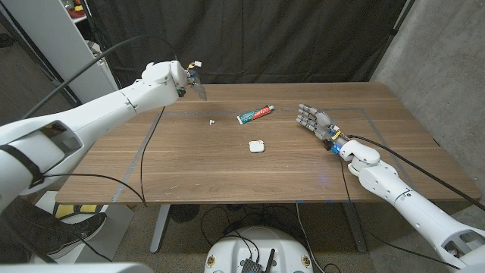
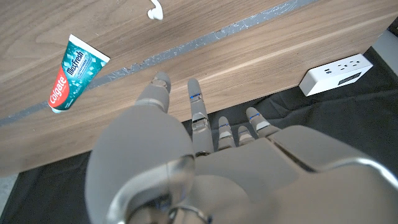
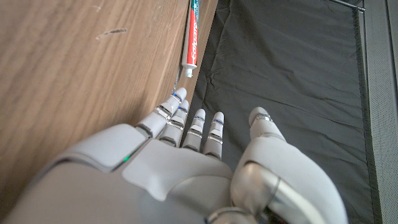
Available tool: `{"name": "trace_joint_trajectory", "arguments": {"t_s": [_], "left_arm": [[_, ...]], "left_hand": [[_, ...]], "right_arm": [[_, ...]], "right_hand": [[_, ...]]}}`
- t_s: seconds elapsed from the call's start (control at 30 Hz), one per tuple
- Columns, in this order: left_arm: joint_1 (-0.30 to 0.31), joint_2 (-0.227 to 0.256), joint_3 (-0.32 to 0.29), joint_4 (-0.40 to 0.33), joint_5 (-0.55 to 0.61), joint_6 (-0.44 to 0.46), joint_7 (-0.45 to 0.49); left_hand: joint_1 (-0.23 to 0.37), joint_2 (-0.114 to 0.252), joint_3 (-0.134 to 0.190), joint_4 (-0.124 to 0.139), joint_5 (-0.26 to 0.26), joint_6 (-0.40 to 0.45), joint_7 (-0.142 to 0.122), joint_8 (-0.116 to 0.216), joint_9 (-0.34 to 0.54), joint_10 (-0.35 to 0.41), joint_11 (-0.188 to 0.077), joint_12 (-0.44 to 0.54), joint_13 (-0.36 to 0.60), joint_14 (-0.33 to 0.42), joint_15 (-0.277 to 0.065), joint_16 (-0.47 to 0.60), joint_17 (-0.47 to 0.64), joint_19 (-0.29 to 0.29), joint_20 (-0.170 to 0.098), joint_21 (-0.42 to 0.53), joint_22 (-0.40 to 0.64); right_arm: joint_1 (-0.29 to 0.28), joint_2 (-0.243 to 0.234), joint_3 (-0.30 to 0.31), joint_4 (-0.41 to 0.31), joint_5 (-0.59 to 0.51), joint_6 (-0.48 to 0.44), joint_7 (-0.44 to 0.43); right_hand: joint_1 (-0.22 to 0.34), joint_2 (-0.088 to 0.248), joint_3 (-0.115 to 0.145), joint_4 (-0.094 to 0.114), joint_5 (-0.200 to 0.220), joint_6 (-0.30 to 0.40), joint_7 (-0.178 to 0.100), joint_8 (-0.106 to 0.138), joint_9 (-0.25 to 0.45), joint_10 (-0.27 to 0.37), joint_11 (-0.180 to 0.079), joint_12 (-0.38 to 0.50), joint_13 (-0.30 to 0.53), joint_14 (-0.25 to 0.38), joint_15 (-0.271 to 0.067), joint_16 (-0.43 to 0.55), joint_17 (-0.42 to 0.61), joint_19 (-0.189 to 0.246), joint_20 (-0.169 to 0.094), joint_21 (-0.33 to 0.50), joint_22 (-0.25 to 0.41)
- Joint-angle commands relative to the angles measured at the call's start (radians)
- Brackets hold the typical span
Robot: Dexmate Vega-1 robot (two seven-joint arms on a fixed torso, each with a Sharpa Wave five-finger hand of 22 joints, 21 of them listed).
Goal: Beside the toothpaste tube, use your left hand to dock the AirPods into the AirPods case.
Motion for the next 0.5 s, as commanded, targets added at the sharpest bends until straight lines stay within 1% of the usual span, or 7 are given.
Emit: {"name": "trace_joint_trajectory", "arguments": {"t_s": [0.03, 0.1, 0.17, 0.27, 0.33, 0.4, 0.5], "left_arm": [[-0.139, -0.137, 0.106, 0.256, 0.135, -0.107, -0.172], [-0.139, -0.152, 0.109, 0.293, 0.138, -0.132, -0.180], [-0.136, -0.158, 0.105, 0.306, 0.143, -0.143, -0.183], [-0.121, -0.160, 0.100, 0.328, 0.142, -0.191, -0.168], [-0.115, -0.158, 0.093, 0.331, 0.141, -0.212, -0.169], [-0.099, -0.143, 0.079, 0.322, 0.129, -0.257, -0.159], [-0.084, -0.133, 0.061, 0.318, 0.122, -0.296, -0.159]], "left_hand": [[0.019, 0.006, 0.007, -0.007, 0.006, -0.006, -0.019, 0.006, 0.009, 0.000, 0.000, 0.001, -0.002, -0.013, -0.002, 0.004, 0.002, 0.009, -0.001, -0.007, 0.001], [0.028, 0.011, 0.009, -0.009, 0.006, -0.019, -0.031, 0.002, 0.013, -0.001, 0.000, 0.000, -0.004, -0.013, -0.002, 0.004, 0.002, 0.011, 0.001, -0.012, 0.001], [0.035, 0.013, 0.011, -0.010, 0.006, -0.029, -0.039, -0.001, 0.017, -0.003, 0.000, -0.001, -0.005, -0.013, -0.002, 0.003, 0.002, 0.013, 0.002, -0.017, 0.001], [0.050, 0.017, 0.013, -0.013, 0.006, -0.053, -0.056, -0.008, 0.024, -0.005, -0.009, -0.002, -0.007, -0.012, -0.004, 0.003, 0.002, 0.020, 0.002, -0.024, 0.002], [0.057, 0.016, 0.012, -0.014, 0.007, -0.072, -0.066, -0.014, 0.028, -0.006, -0.011, -0.003, -0.008, -0.012, -0.006, 0.002, 0.002, 0.022, -0.001, -0.029, 0.002], [0.065, 0.009, 0.005, -0.012, 0.010, -0.106, -0.078, -0.027, 0.035, -0.005, -0.016, -0.002, -0.009, -0.012, -0.011, 0.002, 0.002, 0.028, -0.003, -0.040, 0.002], [0.069, 0.000, -0.007, -0.007, 0.015, -0.157, -0.107, -0.049, 0.040, -0.005, -0.018, -0.003, -0.010, -0.013, -0.014, 0.001, 0.002, 0.036, -0.007, -0.053, 0.002]], "right_arm": [[0.008, 0.011, -0.006, 0.018, 0.001, -0.005, 0.007], [-0.001, 0.006, -0.001, 0.009, 0.004, -0.008, 0.000], [-0.004, 0.005, 0.001, 0.006, 0.005, -0.008, -0.003], [-0.010, 0.001, 0.003, 0.002, 0.007, -0.010, -0.005], [-0.011, 0.000, 0.004, 0.001, 0.007, -0.009, -0.005], [-0.014, -0.001, 0.005, 0.001, 0.008, -0.006, -0.003], [-0.021, -0.003, 0.008, -0.004, 0.009, -0.003, -0.007]], "right_hand": [[0.018, 0.002, -0.001, -0.005, 0.009, 0.002, -0.034, -0.001, 0.002, 0.000, 0.004, 0.004, 0.005, 0.004, -0.104, 0.002, 0.005, -0.002, -0.013, 0.008, 0.004], [0.018, 0.002, -0.001, -0.005, 0.009, 0.002, -0.039, -0.001, 0.002, 0.000, 0.005, 0.004, 0.005, 0.004, -0.104, 0.002, 0.005, -0.002, -0.013, 0.008, 0.004], [0.019, 0.002, -0.001, -0.005, 0.009, 0.001, -0.044, -0.001, 0.002, -0.001, 0.003, 0.004, 0.006, 0.004, -0.103, 0.002, 0.005, -0.002, -0.013, 0.008, 0.004], [0.019, 0.002, -0.002, -0.005, 0.009, 0.001, -0.023, -0.001, 0.003, -0.002, 0.004, 0.003, 0.006, 0.003, -0.102, 0.002, 0.005, -0.003, -0.012, 0.008, 0.004], [0.019, 0.002, -0.002, -0.005, 0.010, 0.002, -0.015, -0.001, 0.003, -0.003, 0.002, 0.003, 0.006, 0.003, -0.102, 0.002, 0.005, -0.003, -0.013, 0.007, 0.004], [0.020, 0.002, -0.002, -0.005, 0.010, 0.001, -0.013, -0.001, 0.003, -0.004, 0.006, 0.003, 0.006, 0.003, -0.101, 0.002, 0.005, -0.004, -0.013, 0.007, 0.004], [0.020, 0.002, -0.002, -0.005, 0.010, -0.003, -0.009, -0.002, 0.003, -0.003, 0.008, 0.003, 0.006, 0.001, -0.099, 0.001, 0.005, -0.005, -0.012, 0.007, 0.004]]}}
